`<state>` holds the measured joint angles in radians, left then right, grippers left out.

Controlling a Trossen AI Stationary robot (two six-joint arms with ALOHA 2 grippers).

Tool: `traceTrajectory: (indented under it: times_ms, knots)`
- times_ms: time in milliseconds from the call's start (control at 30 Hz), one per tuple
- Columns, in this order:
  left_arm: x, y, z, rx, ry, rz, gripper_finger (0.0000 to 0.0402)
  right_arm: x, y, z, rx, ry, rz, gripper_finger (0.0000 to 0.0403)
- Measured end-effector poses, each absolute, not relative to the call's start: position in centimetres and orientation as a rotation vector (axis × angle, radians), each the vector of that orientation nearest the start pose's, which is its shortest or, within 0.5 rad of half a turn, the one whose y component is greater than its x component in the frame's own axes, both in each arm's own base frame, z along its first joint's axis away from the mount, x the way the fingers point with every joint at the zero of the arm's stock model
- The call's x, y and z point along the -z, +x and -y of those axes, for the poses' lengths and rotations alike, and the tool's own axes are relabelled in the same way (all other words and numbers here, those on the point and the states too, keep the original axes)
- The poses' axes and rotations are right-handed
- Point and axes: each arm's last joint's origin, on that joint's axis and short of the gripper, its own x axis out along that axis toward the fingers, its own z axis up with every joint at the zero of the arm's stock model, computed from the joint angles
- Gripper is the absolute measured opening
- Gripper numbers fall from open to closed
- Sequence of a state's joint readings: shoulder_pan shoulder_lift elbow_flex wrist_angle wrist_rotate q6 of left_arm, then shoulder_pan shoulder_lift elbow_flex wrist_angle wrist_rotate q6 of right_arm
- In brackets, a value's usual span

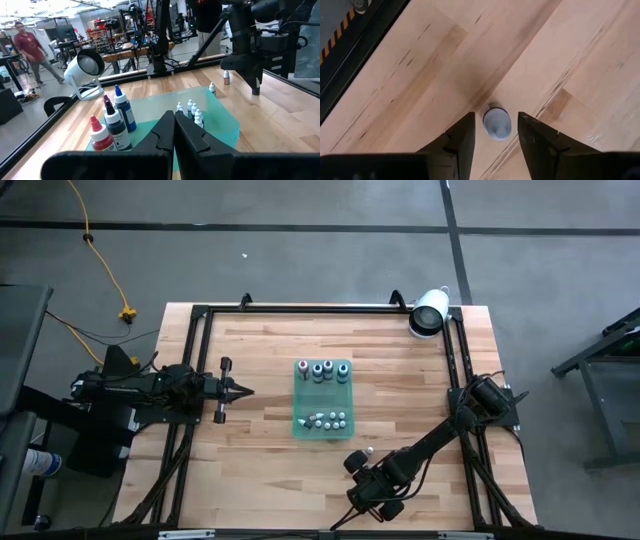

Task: Pick & Place food coloring
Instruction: Put the small green food coloring bottle into the green bin

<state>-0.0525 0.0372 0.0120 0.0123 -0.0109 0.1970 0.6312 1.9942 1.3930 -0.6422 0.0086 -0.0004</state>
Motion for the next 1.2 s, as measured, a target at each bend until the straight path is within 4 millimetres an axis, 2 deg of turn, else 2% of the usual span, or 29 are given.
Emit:
traceTrajectory:
  times_ms: [200,567,800,1000,1200]
  knots:
    - [-16.6,9.9,0.5,0.043,0.197,-0.009,0.0,-16.4,31.9,-23.3,-0.539,-0.396,-1.197,0.0131]
    - [-16.6,9.9,0.5,0.042,0.197,-0.008,0.0,-16.4,31.9,-23.3,-0.545,-0.392,-1.197,0.0058]
    - [-16.6,9.9,0.5,0.043,0.197,-0.009,0.0,-16.6,32.0,-23.4,-0.511,-0.345,-1.207,0.0056]
    - [-16.6,9.9,0.5,0.043,0.197,-0.008,0.0,-18.7,32.8,-23.2,-0.45,-0.274,-1.229,0.0049]
    - [-16.6,9.9,0.5,0.043,0.197,-0.009,0.0,-21.9,33.9,-22.7,-0.427,-0.221,-1.251,0.0051]
